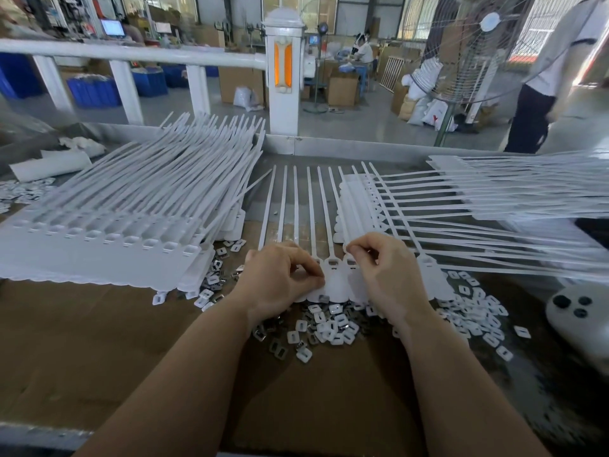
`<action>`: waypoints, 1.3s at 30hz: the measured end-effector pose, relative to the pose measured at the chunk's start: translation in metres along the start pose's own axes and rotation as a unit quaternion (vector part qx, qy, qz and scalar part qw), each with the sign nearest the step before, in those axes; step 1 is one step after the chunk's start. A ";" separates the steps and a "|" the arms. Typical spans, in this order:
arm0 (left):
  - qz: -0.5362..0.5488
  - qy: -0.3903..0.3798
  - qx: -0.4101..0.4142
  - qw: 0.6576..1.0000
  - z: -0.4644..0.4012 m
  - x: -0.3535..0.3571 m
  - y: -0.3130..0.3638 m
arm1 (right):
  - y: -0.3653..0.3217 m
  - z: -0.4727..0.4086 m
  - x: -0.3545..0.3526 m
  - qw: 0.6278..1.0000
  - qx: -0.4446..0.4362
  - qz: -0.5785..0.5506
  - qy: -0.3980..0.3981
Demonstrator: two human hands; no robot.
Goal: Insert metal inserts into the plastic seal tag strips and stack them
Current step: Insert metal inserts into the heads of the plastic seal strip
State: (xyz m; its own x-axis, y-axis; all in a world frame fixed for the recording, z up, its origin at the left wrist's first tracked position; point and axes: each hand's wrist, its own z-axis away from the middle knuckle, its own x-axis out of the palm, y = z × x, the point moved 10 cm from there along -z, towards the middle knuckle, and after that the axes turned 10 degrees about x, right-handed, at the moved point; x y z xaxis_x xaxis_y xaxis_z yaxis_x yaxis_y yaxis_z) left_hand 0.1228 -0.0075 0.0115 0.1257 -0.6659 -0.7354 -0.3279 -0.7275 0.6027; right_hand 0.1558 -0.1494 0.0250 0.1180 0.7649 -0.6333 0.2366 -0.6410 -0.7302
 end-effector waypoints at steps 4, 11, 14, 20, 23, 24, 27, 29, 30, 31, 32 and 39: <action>-0.058 -0.005 0.041 0.997 -0.003 0.001 0.013 | 0.004 -0.003 -0.006 0.999 0.002 0.014 0.050; -0.012 -0.087 0.109 0.990 -0.006 0.026 0.039 | 0.009 -0.004 -0.011 0.996 0.012 0.002 0.083; -0.043 -0.111 0.122 0.985 -0.004 0.034 0.044 | 0.009 -0.004 -0.010 0.997 0.016 -0.006 0.081; -0.092 -0.117 0.140 0.979 -0.005 0.035 0.048 | 0.010 -0.005 -0.009 0.997 0.028 -0.012 0.071; -0.099 -0.119 0.141 0.978 -0.005 0.035 0.048 | 0.010 -0.005 -0.009 0.997 0.030 -0.005 0.069; -0.100 -0.118 0.140 0.978 -0.005 0.035 0.047 | 0.011 -0.005 -0.009 0.997 0.031 -0.004 0.069; -0.105 -0.119 0.139 0.978 -0.004 0.036 0.047 | 0.011 -0.005 -0.008 0.997 0.033 -0.003 0.064; -0.098 -0.124 0.135 0.978 -0.005 0.037 0.046 | 0.012 -0.005 -0.007 0.997 0.033 0.001 0.063; -0.085 -0.126 0.131 0.980 -0.005 0.037 0.045 | 0.012 -0.005 -0.007 0.997 0.033 0.002 0.063; -0.069 -0.128 0.126 0.981 -0.004 0.038 0.045 | 0.012 -0.005 -0.007 0.997 0.034 0.002 0.063; -0.056 -0.129 0.121 0.983 -0.004 0.038 0.044 | 0.013 -0.005 -0.007 0.997 0.036 0.001 0.062; -0.040 -0.121 0.112 0.985 -0.005 0.038 0.038 | 0.016 -0.006 -0.007 0.997 0.039 0.004 0.064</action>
State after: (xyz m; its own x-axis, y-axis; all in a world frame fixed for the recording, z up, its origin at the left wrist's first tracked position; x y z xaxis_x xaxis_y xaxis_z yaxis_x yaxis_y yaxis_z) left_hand 0.1196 -0.0610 0.0083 -0.0592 -0.5290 -0.8465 -0.5283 -0.7029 0.4762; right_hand 0.1646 -0.1640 0.0194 0.2428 0.7582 -0.6052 0.1608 -0.6467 -0.7456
